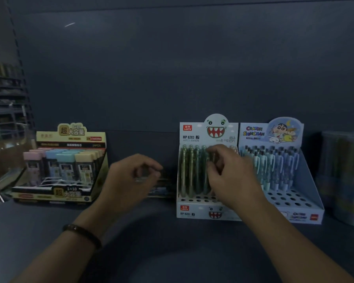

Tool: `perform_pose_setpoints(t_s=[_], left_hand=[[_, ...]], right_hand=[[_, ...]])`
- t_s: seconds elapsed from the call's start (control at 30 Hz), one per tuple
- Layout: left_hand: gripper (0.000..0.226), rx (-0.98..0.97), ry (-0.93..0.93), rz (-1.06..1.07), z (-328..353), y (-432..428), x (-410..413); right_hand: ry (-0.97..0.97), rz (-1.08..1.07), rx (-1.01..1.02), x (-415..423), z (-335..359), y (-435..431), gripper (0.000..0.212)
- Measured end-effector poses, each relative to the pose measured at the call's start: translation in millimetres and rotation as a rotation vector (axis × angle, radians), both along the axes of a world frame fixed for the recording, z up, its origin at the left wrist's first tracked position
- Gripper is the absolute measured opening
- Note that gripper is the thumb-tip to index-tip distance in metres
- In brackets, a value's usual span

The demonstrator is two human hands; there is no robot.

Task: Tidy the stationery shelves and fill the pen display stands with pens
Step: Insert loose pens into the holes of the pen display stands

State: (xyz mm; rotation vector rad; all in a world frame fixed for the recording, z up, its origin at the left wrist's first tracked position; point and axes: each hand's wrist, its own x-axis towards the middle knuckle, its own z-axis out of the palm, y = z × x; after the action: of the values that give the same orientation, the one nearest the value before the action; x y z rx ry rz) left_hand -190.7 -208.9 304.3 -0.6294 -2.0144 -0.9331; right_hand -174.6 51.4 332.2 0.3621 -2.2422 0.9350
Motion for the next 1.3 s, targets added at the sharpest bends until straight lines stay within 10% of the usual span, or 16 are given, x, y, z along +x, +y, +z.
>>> perform_pose_setpoints(t_s=[0.67,1.3], left_hand=[[0.013,-0.472,-0.215,0.140,-32.2,-33.3,-27.3],[0.022,-0.366,-0.159,-0.007,-12.8,-10.5,-6.9]], right_hand=[[0.013,0.200,-0.156,7.4,-15.3,-9.7,0.021],[0.001,0.244,-0.206,9.8,-13.5,-11.9,0.021]])
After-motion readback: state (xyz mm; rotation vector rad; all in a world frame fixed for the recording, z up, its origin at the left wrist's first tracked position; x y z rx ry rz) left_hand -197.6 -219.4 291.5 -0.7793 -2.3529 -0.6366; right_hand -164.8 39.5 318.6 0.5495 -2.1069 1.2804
